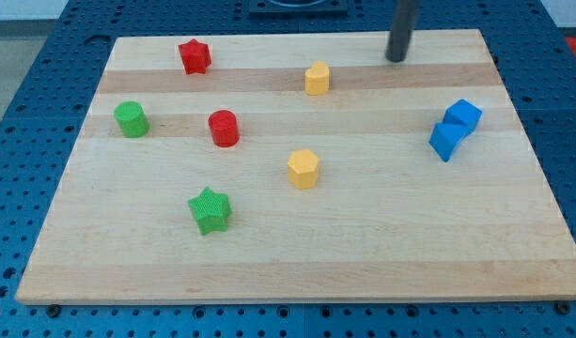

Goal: Move the yellow heart down a bit

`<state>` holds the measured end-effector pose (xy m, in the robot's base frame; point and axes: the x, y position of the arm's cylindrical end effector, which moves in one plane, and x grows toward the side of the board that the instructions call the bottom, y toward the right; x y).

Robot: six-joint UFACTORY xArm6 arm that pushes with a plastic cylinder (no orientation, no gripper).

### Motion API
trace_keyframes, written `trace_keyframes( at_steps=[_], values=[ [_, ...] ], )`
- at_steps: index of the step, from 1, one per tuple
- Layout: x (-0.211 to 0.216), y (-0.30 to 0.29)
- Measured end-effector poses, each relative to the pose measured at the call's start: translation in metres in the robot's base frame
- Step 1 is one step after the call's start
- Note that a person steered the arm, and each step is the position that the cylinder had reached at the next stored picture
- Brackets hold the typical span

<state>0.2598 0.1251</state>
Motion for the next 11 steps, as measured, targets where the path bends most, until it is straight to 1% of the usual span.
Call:
trace_keyframes(
  at_steps=[1, 2, 3, 5, 9, 10, 11],
  values=[
    [0.025, -0.053],
    [-0.004, -0.053],
    [-0.010, -0.080],
    [-0.005, -0.102],
    [0.070, -0.123],
    [0.073, -0.126],
    [0.026, -0.125]
  ],
)
